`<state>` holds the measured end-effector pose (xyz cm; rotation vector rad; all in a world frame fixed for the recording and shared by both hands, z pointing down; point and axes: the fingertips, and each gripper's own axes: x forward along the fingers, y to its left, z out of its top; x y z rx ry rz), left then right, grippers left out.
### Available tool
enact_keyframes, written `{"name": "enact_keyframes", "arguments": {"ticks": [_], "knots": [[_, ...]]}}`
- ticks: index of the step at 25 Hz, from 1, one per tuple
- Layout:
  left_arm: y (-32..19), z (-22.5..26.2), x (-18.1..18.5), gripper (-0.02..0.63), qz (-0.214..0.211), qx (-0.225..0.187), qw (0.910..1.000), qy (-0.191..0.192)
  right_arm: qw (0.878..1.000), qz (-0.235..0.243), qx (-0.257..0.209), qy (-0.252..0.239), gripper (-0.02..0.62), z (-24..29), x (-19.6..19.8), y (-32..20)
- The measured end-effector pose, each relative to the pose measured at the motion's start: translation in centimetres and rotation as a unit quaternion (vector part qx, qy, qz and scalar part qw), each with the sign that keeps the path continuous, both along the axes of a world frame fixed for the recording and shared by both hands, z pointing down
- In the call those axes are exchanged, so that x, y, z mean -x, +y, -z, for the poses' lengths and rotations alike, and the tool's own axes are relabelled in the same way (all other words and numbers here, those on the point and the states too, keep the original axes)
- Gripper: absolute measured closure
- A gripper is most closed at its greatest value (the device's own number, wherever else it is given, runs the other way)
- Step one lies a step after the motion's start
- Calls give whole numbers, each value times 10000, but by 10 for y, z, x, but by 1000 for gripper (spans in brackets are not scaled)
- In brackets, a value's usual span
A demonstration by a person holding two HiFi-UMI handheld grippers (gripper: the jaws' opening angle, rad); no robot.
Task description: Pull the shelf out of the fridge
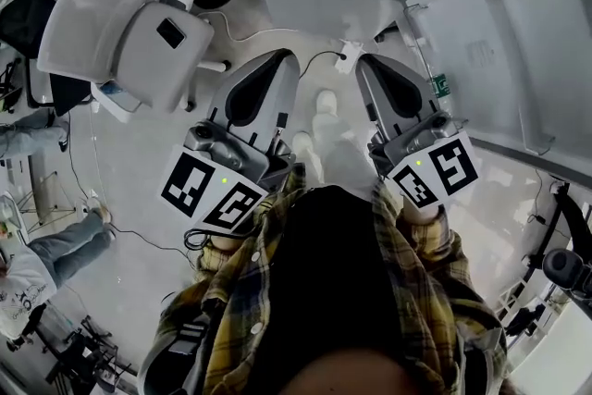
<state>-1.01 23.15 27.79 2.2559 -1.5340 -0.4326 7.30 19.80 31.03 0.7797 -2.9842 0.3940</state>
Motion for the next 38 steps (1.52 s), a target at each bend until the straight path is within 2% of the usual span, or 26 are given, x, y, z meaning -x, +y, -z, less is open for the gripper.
{"name": "enact_keyframes", "arguments": {"ticks": [10,16,29,34,38], "knots": [[-110,19,2,603,229,-278,9991,-203,9994,114,-273,-187,577,17,0,-116],[-149,29,-8,603,302,-401,9982,-318,9982,240,-455,-322,577,31,-3,-157],[-175,24,5,603,513,-198,9979,-330,9982,409,-209,-384,577,22,7,-189],[-188,23,16,603,329,-229,9987,-314,9988,210,-232,-376,577,23,15,-199],[-218,23,35,603,43,-249,9994,-251,9991,-78,-250,-319,577,22,32,-221]]}}
